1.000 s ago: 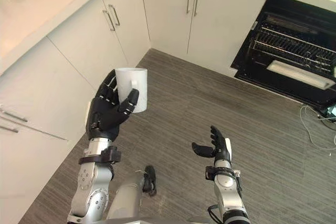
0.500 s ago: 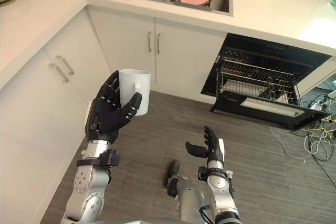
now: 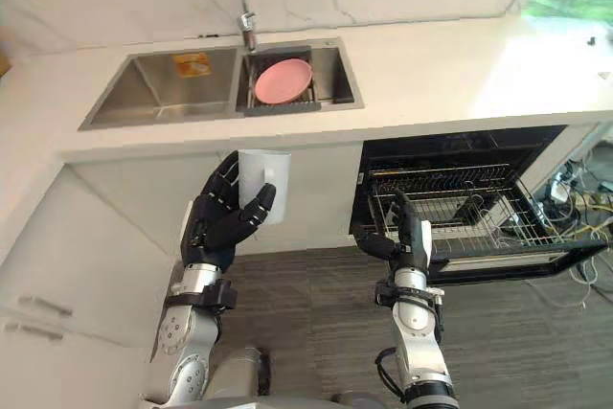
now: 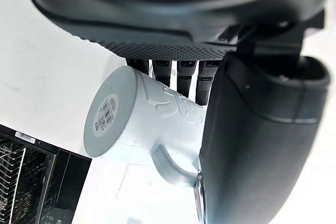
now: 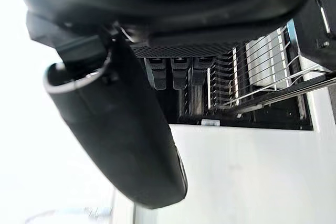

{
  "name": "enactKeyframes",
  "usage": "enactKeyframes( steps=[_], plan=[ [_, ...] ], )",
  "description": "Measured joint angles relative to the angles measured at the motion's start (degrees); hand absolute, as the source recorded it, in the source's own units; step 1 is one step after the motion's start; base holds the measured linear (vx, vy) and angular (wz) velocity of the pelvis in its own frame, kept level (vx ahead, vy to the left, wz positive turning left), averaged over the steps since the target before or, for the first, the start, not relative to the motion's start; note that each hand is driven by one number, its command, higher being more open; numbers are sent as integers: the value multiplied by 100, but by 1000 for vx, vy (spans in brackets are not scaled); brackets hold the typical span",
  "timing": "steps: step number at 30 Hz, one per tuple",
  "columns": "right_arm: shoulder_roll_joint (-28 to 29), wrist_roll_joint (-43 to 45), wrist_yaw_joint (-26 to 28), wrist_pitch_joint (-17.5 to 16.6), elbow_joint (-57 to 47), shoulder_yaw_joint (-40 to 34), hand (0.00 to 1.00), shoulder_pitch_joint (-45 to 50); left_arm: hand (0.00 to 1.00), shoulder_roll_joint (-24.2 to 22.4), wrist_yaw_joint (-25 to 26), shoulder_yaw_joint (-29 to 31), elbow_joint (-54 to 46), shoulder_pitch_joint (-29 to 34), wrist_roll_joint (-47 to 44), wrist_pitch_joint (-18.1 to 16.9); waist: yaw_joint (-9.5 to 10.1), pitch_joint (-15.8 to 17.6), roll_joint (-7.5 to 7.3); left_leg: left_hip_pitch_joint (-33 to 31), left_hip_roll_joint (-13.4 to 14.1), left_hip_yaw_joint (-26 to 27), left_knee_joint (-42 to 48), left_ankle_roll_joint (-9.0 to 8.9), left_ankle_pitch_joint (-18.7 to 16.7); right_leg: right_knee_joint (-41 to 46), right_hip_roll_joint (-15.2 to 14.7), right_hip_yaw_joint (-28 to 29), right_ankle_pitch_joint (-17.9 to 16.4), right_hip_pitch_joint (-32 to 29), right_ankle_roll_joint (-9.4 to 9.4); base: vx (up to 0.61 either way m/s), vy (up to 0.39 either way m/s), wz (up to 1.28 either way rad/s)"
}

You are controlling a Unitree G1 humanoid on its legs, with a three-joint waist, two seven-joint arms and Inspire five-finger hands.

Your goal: Walk over to the sink, pick up the cup, carry it to the dishwasher, place the cup inside the dishwasher, then close the dishwasher door

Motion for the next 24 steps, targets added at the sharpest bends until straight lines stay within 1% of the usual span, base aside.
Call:
enactKeyframes(
  steps=[1, 2, 3, 4, 5, 6, 7, 8, 9, 10, 11, 12, 13, 14, 15, 16, 17, 19, 20, 21, 23, 24],
  plan=[
    [39, -1, 3, 5, 5, 43, 90, -2, 30, 41, 7, 29, -19, -7, -1, -2, -9, 10, -90, 27, -57, 114, 106, 151, -21, 90, -79, 115, -101, -2, 63, 369, 378, -94],
    [130, -3, 28, 6, -45, 108, 90, 41, 30, 104, 35, 118, -66, -23, 0, -1, -67, -28, -295, 22, -208, 327, 259, 278, -230, 308, -333, 229, -286, -111, 185, 411, 388, -77],
    [158, -6, 39, 6, -78, 132, 90, 36, 30, 118, 73, 147, -99, -40, -1, 0, -67, -23, -354, 27, -239, 583, 454, 397, -494, 765, -466, 298, -412, -331, 297, 383, 368, -76],
    [161, -6, 40, 6, -79, 159, 90, 26, 30, 120, 88, 159, -115, -26, -1, 5, -48, -23, -353, 55, -225, 716, 514, 447, -599, 1054, -512, 287, -439, -509, 343, 359, 341, -109],
    [220, -11, 81, 9, -80, 223, 90, 2, 30, 158, 99, 218, -149, 9, 0, 14, -3, 6, -398, 292, -225, 1083, 526, 599, -761, 2024, -721, 99, -506, -917, 634, 207, 224, -96],
    [263, -12, 95, 14, -80, 264, 90, -3, 30, 188, 112, 244, -153, 22, 0, 16, -6, 21, -423, 446, -250, 1230, 489, 707, -816, 2438, -893, -95, -480, -1090, 760, 256, 240, -119],
    [319, -28, 146, 33, -80, 363, 90, -3, 30, 235, 136, 273, -156, 75, 2, 22, -15, 27, -433, 831, -263, 1524, 335, 865, -911, 2990, -1260, -764, -508, -1255, 690, 228, 199, -105],
    [335, -70, 199, 35, -100, 519, 90, -13, 30, 252, 144, 295, -252, 169, 3, 20, -32, 19, -438, 1192, -260, 1752, 60, 897, -932, 3213, -1556, -1474, -607, -1354, 470, 217, 171, -99],
    [344, -94, 217, 34, -144, 590, 90, -16, 30, 251, 144, 294, -332, 196, 10, 20, -40, 8, -447, 1313, -250, 1846, -93, 897, -932, 3248, -1635, -1765, -656, -1414, 390, 194, 118, -89],
    [350, -146, 242, 28, -211, 720, 90, -73, 30, 249, 140, 294, -499, 226, 85, 0, -30, -12, -481, 1462, -213, 2035, -285, 894, -932, 3214, -1702, -2149, -703, -1615, 311, 146, 56, -75],
    [363, -169, 298, 27, -219, 777, 90, -167, 30, 256, 137, 298, -565, 226, 107, -28, -23, -19, -492, 1546, -180, 2176, -392, 891, -931, 3093, -1734, -2452, -723, -1741, 276, 232, 35, -94],
    [365, -168, 358, 27, -229, 876, 90, -323, 30, 262, 127, 340, -594, 204, 112, -33, -62, -20, -492, 1637, -125, 2347, -469, 884, -927, 2562, -1676, -2872, -679, -1859, 226, 231, -7, -73],
    [366, -167, 383, 27, -285, 923, 90, -365, 30, 266, 128, 365, -585, 183, 112, -33, -90, -34, -528, 1639, -118, 2367, -453, 870, -936, 2030, -1546, -2920, -468, -1906, 114, 238, -38, -51],
    [367, -161, 410, 27, -366, 939, 90, -346, 30, 270, 128, 376, -576, 170, 113, -32, -95, -50, -576, 1640, -138, 2365, -410, 794, -985, 1650, -1426, -2862, -100, -1903, 41, 218, -96, -21],
    [279, -158, 443, 12, -524, 948, 90, -302, 30, 207, 122, 398, -467, 136, 143, -37, -140, -31, -460, 1694, -30, 2293, -204, 529, -1242, 1372, -1226, -2745, 399, -1789, -20, 189, -78, -19],
    [260, -156, 457, 13, -533, 960, 90, -289, 30, 152, 126, 408, -401, 153, 158, -28, -125, -53, -371, 1729, 94, 2292, -107, 468, -1290, 1221, -1082, -2718, 419, -1670, -46, 246, -90, -37],
    [190, -59, 503, 12, -650, 958, 90, -190, 30, 101, 122, 410, -299, 159, 175, -25, -125, -75, -277, 1830, 365, 2254, 101, 390, -1340, 744, -728, -2701, 503, -1297, -72, 194, -64, -36],
    [188, 101, 543, -17, -916, 958, 90, -18, 30, 123, 95, 417, -292, 121, 216, -27, -153, -75, -278, 1743, 640, 2243, 570, 367, -1353, 322, -435, -2690, 600, -1004, -120, 210, -121, -31],
    [119, 178, 573, -78, -1127, 948, 90, 55, 30, 120, 95, 456, -276, 75, 215, -27, -159, -72, -272, 1593, 810, 2214, 1081, 365, -1323, 181, -306, -2595, 609, -895, -141, 249, -107, -54],
    [75, 362, 608, -97, -1308, 951, 90, 64, 30, 121, 99, 509, -187, -36, 215, -24, -150, -65, -277, 1310, 888, 2005, 1748, 291, -1217, 59, -273, -2433, 622, -786, -166, 201, -46, -58],
    [48, 541, 646, -119, -1442, 920, 90, 66, 30, 118, 105, 505, -185, -97, 217, -23, -133, -66, -278, 1168, 758, 1698, 1744, 145, -1391, 24, -317, -2286, 626, -747, -161, 158, 46, -54],
    [42, 843, 682, -202, -1537, 876, 90, 66, 30, 118, 106, 492, -182, -218, 222, -21, -119, -65, -285, 1005, 545, 1398, 1385, 119, -1500, -17, -404, -2122, 648, -705, -126, 144, 98, -54]
  ],
)
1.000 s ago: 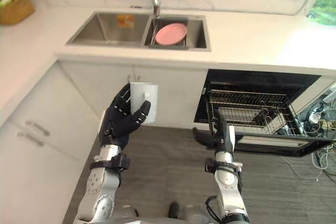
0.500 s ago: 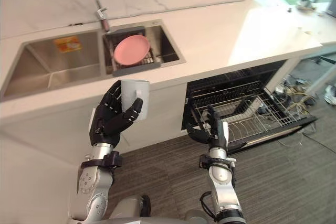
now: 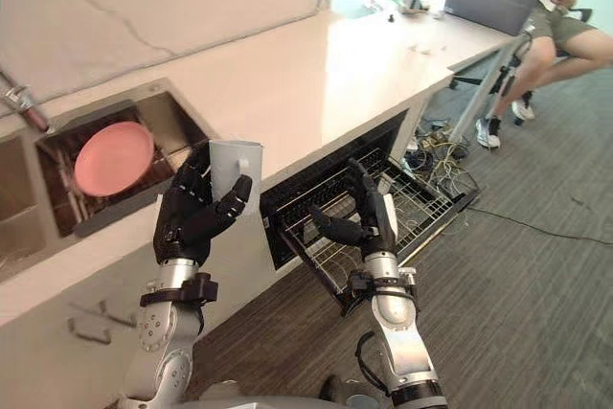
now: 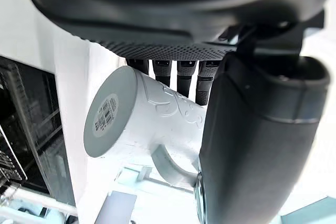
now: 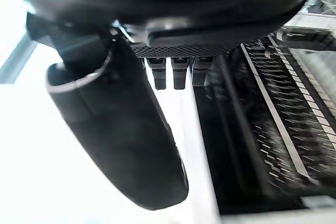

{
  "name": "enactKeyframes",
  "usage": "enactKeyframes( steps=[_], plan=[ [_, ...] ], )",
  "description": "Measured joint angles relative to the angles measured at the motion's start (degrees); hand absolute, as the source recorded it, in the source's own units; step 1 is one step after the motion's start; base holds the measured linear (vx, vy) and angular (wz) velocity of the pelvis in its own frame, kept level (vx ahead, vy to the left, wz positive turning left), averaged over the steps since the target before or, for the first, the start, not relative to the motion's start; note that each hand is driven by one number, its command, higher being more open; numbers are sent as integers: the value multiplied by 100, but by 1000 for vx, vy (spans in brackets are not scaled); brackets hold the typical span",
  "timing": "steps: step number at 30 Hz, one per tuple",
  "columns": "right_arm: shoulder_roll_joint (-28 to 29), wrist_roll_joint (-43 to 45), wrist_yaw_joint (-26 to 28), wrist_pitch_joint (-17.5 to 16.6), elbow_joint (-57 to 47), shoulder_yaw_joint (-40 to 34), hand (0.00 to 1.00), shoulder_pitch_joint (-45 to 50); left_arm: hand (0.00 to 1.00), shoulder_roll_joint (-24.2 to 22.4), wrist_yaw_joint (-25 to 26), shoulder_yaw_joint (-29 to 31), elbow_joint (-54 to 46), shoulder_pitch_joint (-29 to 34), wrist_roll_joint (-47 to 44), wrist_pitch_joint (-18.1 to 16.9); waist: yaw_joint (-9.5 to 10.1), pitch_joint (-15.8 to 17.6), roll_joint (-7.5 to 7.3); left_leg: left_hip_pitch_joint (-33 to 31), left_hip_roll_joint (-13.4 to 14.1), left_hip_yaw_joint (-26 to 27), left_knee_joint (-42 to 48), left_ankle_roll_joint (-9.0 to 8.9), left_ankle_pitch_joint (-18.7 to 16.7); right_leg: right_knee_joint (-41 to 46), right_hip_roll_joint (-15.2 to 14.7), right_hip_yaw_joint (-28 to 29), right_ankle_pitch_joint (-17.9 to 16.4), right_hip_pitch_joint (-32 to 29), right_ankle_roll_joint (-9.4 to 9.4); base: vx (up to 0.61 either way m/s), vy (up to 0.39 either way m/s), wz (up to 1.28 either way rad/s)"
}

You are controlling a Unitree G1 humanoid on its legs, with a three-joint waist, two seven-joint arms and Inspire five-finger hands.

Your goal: Walk over to the sink, pick up the cup, carry it to the dishwasher, place the cup inside the dishwasher, then close the dishwasher door

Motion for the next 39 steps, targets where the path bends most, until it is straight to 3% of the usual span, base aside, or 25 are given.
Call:
enactKeyframes(
  steps=[2, 3, 4, 7, 10, 18, 28, 33, 39],
  plan=[
    [-14, 289, 115, -69, -22, -14, 90, 2, 30, 5, 19, 13, 0, -162, 66, -2, 31, -4, 7, -82, -243, -310, -836, -9, 64, 3, -102, 233, 36, 13, 62, 117, 157, -66],
    [-39, 496, 219, -72, -65, -8, 90, 55, 30, 4, 64, 12, 1, -270, 123, -6, 32, -50, 85, -44, -307, -457, -1652, 44, 761, -8, -69, 362, 59, 15, 135, 111, 216, -73],
    [-38, 571, 271, -63, -63, -2, 90, 100, 30, 34, 92, 22, 21, -315, 141, -15, 56, -66, 45, 33, -320, -422, -1664, -167, 989, -45, -94, 491, 60, 49, 221, 134, 179, -61],
    [27, 1148, 648, -65, -503, 72, 90, 355, 30, 242, 206, 174, 258, -659, 204, -24, -84, -147, -51, 486, -665, -163, -2196, 5, 1127, -347, -348, 738, 207, 251, 444, 87, 154, -26],
    [28, 1536, 857, -73, -761, 89, 90, 361, 30, 335, 305, 333, 318, -762, 207, -31, -126, -179, -67, 810, -789, 37, -2602, 51, 1243, -482, -418, 928, 285, 352, 514, 19, 100, -32],
    [-75, 2539, 1186, -78, -1055, 410, 90, 344, 30, 362, 372, 428, 611, -832, 208, -82, -232, -212, -88, 1121, -811, 487, -3018, 49, 1360, -769, -312, 1384, 533, 344, 510, -22, 9, -31],
    [-176, 3012, 1544, -72, -1196, 995, 90, -5, 30, 281, 292, 312, 724, -880, 210, -80, -198, -279, -185, 1120, -853, 545, -3101, 104, 1396, -941, -313, 1451, 667, 343, 526, -14, -2, -4],
    [-151, 3033, 1509, -72, -1195, 1051, 90, -216, 30, 255, 105, -78, 724, -874, 219, -80, -163, -313, -238, 1116, -886, 541, -3172, 125, 1413, -993, -330, 1440, 684, 341, 543, 0, 0, 0],
    [-14, 2986, 1065, -85, -1090, 968, 90, -243, 30, 94, -9, -390, 716, -863, 328, -61, -185, -326, -238, 1111, -931, 486, -3312, 125, 1488, -1023, -354, 1383, 684, 322, 544, 7, 3, 4]
  ],
)
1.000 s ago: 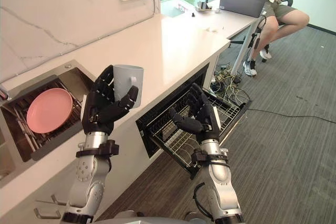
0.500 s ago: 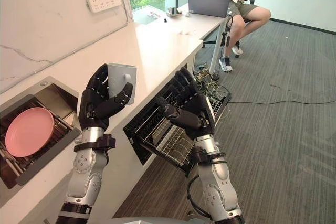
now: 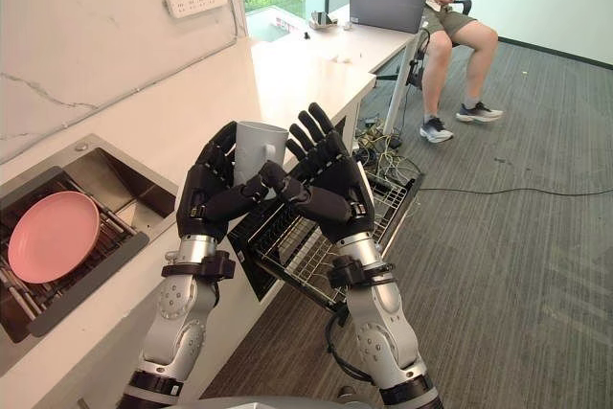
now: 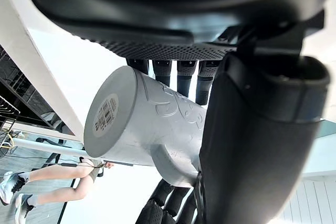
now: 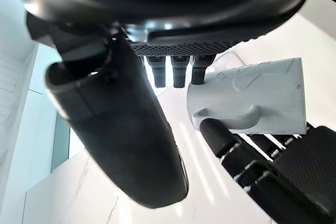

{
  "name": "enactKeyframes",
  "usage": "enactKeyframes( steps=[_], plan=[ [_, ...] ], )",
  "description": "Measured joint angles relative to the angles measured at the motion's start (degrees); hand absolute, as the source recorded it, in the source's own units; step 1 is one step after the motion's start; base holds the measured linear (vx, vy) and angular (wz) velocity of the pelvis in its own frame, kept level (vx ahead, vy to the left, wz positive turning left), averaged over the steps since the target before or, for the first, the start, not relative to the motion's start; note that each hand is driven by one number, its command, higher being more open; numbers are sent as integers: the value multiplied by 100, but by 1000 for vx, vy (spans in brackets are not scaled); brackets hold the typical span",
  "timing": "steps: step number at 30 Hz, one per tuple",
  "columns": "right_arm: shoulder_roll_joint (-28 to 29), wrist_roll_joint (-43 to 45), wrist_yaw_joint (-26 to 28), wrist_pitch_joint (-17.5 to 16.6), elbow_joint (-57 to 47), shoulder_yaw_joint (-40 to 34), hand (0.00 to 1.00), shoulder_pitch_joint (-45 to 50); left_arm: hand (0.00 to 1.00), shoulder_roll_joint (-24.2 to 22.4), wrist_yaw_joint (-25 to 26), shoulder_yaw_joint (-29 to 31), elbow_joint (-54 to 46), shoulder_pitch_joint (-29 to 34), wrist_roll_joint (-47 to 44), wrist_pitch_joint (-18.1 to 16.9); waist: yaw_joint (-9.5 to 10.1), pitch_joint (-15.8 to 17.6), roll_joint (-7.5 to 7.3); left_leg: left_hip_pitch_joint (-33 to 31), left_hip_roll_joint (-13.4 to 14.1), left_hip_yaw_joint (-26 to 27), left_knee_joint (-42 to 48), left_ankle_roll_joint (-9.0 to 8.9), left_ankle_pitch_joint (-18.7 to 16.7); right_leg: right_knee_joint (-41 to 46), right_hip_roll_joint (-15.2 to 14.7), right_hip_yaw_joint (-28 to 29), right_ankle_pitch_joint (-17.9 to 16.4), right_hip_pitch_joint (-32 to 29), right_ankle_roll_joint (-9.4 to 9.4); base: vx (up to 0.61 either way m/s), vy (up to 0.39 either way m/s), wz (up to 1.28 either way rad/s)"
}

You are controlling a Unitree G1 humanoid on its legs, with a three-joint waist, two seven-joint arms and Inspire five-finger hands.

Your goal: Walk over to the sink, pick up the cup, carry it to the dishwasher, place the cup inside the dishwasher, then close the dishwasher door

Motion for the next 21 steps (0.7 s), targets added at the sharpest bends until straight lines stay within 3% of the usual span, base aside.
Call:
enactKeyframes(
  steps=[11, 21],
  plan=[
    [261, -763, -711, -9, 127, -33, 90, -242, 30, 14, -38, -576, -324, 153, 130, 4, 19, -40, -1, 4, -33, -119, -255, 15, 185, -1, -7, -133, -1, -38, 0, -24, -8, 6],
    [235, -816, -894, -15, 225, -34, 90, -275, 30, 223, -40, -835, -324, 171, 389, 39, 9, -189, -19, -1, -39, -151, -370, 4, 271, 1, 0, -168, -1, -84, 0, -6, -3, 1]
  ],
)
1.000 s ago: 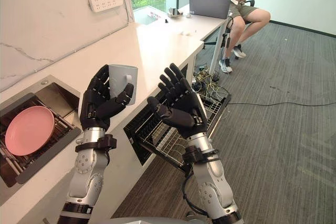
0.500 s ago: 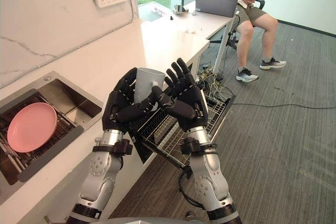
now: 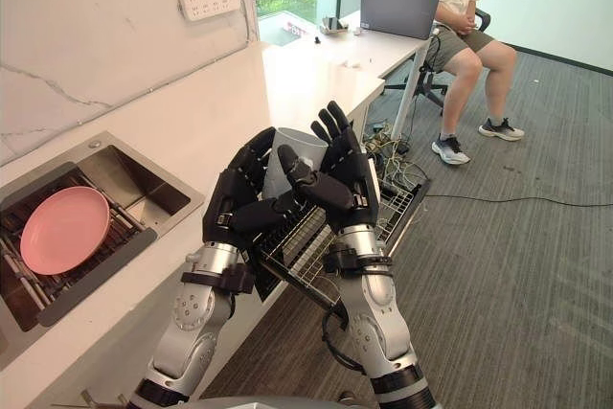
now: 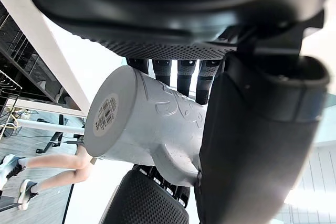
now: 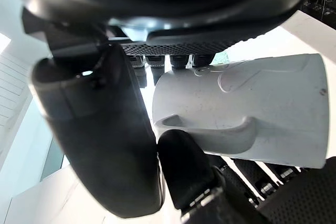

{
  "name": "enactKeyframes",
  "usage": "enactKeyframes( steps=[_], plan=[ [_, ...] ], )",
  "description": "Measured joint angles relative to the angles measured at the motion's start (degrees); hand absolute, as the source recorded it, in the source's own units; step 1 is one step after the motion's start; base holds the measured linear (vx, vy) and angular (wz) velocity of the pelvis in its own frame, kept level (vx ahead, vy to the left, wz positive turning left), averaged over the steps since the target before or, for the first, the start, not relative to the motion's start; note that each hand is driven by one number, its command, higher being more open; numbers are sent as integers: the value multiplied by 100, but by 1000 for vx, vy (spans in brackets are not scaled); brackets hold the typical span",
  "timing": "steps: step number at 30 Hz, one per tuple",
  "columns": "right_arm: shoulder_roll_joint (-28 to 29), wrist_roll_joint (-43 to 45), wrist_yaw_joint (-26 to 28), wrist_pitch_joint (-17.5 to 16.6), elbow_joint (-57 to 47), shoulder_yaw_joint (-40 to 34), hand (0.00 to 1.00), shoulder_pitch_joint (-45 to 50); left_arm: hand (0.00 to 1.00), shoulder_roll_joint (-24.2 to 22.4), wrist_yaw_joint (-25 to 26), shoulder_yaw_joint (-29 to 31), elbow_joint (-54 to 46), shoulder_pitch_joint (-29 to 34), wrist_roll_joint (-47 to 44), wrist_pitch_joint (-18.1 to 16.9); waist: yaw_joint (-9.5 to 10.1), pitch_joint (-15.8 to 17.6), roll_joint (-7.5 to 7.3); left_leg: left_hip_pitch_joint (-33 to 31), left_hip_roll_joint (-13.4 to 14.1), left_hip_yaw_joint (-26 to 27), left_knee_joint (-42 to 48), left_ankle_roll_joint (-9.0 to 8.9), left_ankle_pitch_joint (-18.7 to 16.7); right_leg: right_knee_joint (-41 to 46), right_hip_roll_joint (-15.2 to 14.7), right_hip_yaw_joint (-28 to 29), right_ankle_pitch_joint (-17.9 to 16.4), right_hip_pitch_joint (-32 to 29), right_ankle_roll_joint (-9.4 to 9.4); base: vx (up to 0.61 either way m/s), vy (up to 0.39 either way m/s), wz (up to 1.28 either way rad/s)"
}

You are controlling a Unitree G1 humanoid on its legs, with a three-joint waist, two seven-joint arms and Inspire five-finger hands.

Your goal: Walk over to the sink, pick up the cup, carry it to the dishwasher, place the cup inside the dishwasher, then close the dishwasher door

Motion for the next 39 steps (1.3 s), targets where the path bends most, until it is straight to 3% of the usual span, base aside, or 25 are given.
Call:
enactKeyframes(
  steps=[8, 9, 16, 26, 27, 34, 39],
  plan=[
    [-299, 337, -217, 171, 34, 7, 90, -117, 30, 310, 39, -128, -2, -199, 460, 100, -4, -59, -86, -44, -7, -6, 19, -1, 0, 7, -9, 1, 2, -35, -2, 0, 0, 0],
    [-335, 467, -258, 199, 36, 10, 30, -133, 30, 378, 52, -132, -11, -263, 617, 137, -4, -64, -94, -53, -7, -5, 27, -1, 0, 13, -11, 1, 2, -43, -2, 0, 0, 0],
    [-754, 1167, -338, 281, 98, 32, 30, -293, 30, 874, 76, -204, -286, -536, 1367, 320, -18, -67, -99, -168, -7, 1, 122, -3, -5, 23, -26, 20, 41, -124, -6, -18, 2, 0],
    [-863, 1602, -240, 83, 120, 44, 30, -433, 30, 1101, 205, -286, -562, -751, 1925, 384, -18, -66, -99, -236, 5, 0, 245, 4, -13, 24, -30, 27, 88, -147, -18, -32, 1, 0],
    [-860, 1603, -208, 28, 119, 49, 30, -438, 90, 1103, 225, -285, -612, -750, 1969, 386, -17, -66, -99, -236, 6, 0, 249, 5, -13, 24, -29, 27, 91, -147, -19, -37, 1, 0],
    [-690, 1477, -119, 17, 119, 46, 30, -540, 90, 996, 260, -339, -1113, -733, 2154, 378, -15, -66, -103, -230, 9, -2, 236, 6, -11, 16, -23, 21, 97, -140, -19, 0, 0, 0],
    [-291, 614, -108, 40, 115, -181, 30, -461, 90, 523, 265, -97, -1298, -360, 2064, 142, -5, -65, -105, -163, -3, -9, 137, 20, 4, -9, -21, 1, 95, -91, -16, -1, 1, 1]
  ],
)
